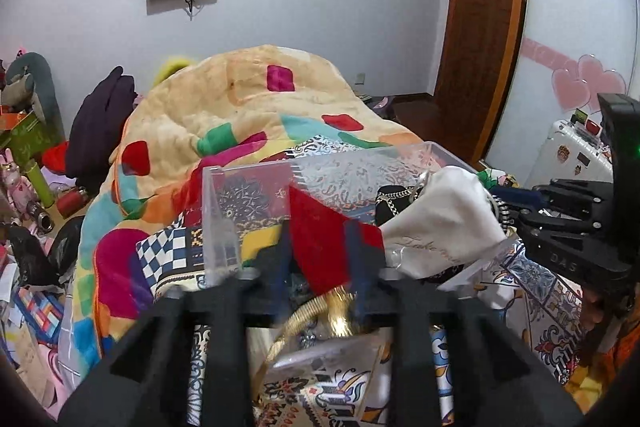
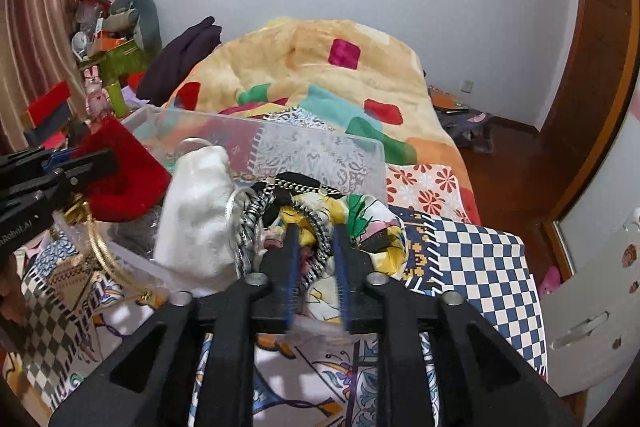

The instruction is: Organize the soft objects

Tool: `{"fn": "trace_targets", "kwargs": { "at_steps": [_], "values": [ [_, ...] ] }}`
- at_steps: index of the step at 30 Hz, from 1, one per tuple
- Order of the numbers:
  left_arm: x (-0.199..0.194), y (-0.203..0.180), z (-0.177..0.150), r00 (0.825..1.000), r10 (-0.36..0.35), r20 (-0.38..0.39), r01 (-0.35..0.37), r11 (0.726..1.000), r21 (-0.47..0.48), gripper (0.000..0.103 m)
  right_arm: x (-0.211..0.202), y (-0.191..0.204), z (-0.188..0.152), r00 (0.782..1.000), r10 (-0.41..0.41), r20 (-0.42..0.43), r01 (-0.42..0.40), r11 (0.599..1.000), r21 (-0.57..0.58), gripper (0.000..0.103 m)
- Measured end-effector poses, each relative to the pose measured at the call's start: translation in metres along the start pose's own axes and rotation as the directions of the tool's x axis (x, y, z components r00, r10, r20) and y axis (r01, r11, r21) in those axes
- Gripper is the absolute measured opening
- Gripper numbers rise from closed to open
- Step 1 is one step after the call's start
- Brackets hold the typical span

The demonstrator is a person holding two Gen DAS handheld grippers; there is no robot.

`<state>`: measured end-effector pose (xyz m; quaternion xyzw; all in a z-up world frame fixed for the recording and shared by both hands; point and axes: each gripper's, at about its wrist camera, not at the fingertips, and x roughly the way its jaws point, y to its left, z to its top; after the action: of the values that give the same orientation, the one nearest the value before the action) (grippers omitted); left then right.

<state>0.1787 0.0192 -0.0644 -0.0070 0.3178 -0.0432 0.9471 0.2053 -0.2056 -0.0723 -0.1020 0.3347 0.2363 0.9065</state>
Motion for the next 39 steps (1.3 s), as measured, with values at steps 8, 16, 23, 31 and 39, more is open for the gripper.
{"fn": "trace_targets", "kwargs": {
  "at_steps": [8,16,23,31,39],
  "values": [
    [-0.033,0.000,0.003,0.997,0.016,0.070,-0.016,1.000,-0.003,0.062,-0.029,0.002,0.009,0.997,-0.002,0.071,0.002,1.000,-0.006,0.045],
    [-0.094,-0.010,0.015,0.978,-0.014,0.207,0.019,1.000,-0.024,0.068,-0.080,0.007,0.018,0.979,0.039,0.200,-0.042,0.999,0.012,0.051],
    [-0.139,-0.021,0.017,0.955,-0.025,0.297,0.036,0.999,-0.034,0.076,-0.126,0.014,0.020,0.937,0.126,0.327,-0.144,0.989,0.030,0.063],
    [-0.174,-0.032,0.007,0.918,-0.014,0.396,0.038,0.998,-0.052,0.100,-0.157,0.025,0.008,0.890,0.132,0.437,-0.147,0.989,0.001,0.085],
    [-0.178,-0.041,-0.003,0.915,-0.001,0.402,0.019,0.999,-0.040,0.102,-0.157,0.032,-0.002,0.879,0.101,0.467,-0.118,0.993,0.006,0.101]
  ]
}}
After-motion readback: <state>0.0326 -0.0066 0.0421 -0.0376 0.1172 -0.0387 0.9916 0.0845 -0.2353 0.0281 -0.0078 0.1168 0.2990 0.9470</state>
